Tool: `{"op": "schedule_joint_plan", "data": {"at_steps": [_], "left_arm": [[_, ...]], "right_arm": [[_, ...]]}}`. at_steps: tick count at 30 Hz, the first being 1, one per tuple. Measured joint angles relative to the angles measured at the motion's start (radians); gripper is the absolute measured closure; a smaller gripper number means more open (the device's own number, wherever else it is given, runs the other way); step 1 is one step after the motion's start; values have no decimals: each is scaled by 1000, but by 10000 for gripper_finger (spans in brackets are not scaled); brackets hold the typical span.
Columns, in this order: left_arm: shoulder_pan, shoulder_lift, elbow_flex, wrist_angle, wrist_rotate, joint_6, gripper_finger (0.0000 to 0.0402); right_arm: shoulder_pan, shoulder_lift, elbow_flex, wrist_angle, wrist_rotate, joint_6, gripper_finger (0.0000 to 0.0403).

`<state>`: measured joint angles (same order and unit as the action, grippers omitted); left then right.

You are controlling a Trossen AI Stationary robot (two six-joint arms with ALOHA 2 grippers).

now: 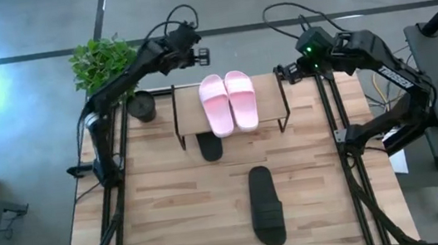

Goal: Pick and place slides into the shelf
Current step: Adjust the shelf

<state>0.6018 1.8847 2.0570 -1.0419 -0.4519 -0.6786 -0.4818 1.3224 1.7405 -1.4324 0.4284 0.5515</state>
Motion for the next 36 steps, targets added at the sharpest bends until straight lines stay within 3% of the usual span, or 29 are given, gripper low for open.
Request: {"op": "schedule_joint_plan", "data": {"at_steps": [3,8,13,17,23,31,36], "left_arm": [[-99,-88,-8,88,46,103,402],[-330,-212,-56,177,10,191,402],[-575,-284,-200,163,-114,175,402],[-711,-321,-357,172,-175,76,402],[-743,-322,-545,238,-134,-147,402],[-742,-320,-716,570,-50,-163,402],[-741,-316,-755,588,-51,-157,402]], "right_arm": [[4,-24,-42,0,-89,-5,345],[32,-84,-212,77,-287,70,351],[169,-118,-420,244,-312,215,351],[283,-107,-522,400,-335,294,351],[359,-67,-603,561,-334,393,351],[404,-1,-651,717,-378,432,351],[414,3,-646,711,-375,441,351]]}}
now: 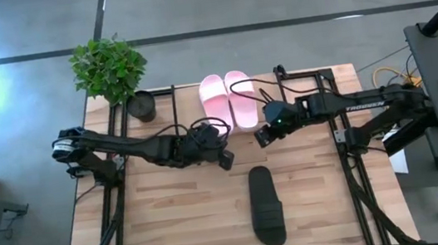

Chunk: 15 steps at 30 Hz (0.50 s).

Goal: Pick and place slides into the shelf
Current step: Adjust the shelf

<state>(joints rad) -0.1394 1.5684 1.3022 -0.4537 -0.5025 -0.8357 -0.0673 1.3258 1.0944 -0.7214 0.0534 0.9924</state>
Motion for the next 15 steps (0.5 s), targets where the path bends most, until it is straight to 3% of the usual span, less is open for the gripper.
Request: {"op": "schedule_joint_plan", "data": {"at_steps": [15], "left_arm": [[38,93,-5,25,-40,3,402]], "right_arm": [[9,-3,40,-5,63,-3,351]]}}
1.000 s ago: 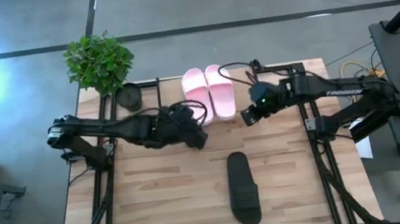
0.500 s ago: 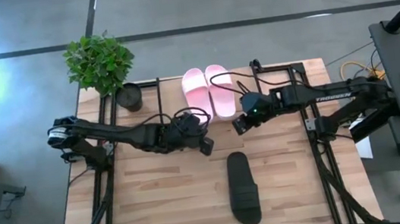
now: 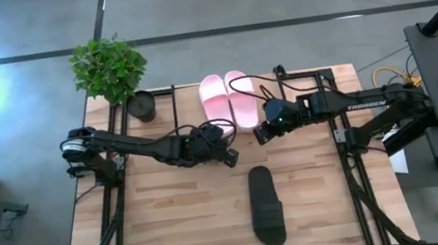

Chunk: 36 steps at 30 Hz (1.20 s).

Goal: Pick and place slides into the shelf
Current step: Adjust the shelf, then put the black slipper under the shelf

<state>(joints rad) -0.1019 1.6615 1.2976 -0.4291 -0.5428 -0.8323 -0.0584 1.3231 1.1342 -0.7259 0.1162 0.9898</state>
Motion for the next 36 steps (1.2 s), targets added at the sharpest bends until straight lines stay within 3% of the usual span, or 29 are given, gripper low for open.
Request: {"op": "schedule_joint_plan", "data": {"at_steps": [8,11,14,19,25,29,30,34,36], "left_arm": [[10,-10,0,-16,-12,1,402],[-9,-13,0,-31,31,8,402],[-50,-28,3,-31,55,51,402],[-110,-65,13,-19,65,57,402],[-134,-96,11,-18,190,54,402],[-147,-106,11,-19,223,54,402],[-153,-108,11,-24,243,53,402],[-198,-117,11,-18,264,48,402],[-233,-127,11,-32,185,6,402]], "right_arm": [[18,0,-9,-4,5,5,351],[40,0,-9,-38,-69,-5,351],[124,-2,-9,-119,-116,-41,351],[336,-20,-19,-183,-102,-99,351],[495,-16,-78,-182,-89,-185,351],[481,12,-84,-427,67,90,351],[480,8,-84,-412,62,68,351],[468,-23,-119,-95,-222,-165,351],[458,-21,-148,55,-297,-220,348]]}}
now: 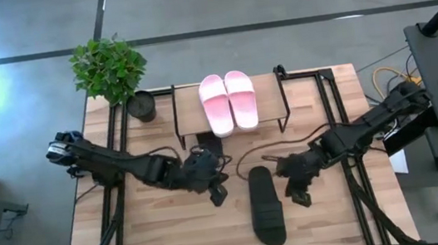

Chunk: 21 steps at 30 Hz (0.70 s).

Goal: Pick and place slides into the shelf
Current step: Put the black slipper under the shelf

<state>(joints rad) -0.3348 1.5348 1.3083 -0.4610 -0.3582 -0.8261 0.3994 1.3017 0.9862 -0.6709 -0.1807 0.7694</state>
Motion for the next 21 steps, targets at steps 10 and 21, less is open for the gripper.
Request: {"op": "schedule_joint_plan", "data": {"at_steps": [10,21], "left_arm": [[-141,-47,0,-122,-167,-124,338],[-217,-49,-1,-214,-167,-137,278]], "right_arm": [[-60,108,-60,133,-172,-147,226],[-103,333,27,194,-199,-383,152]]}}
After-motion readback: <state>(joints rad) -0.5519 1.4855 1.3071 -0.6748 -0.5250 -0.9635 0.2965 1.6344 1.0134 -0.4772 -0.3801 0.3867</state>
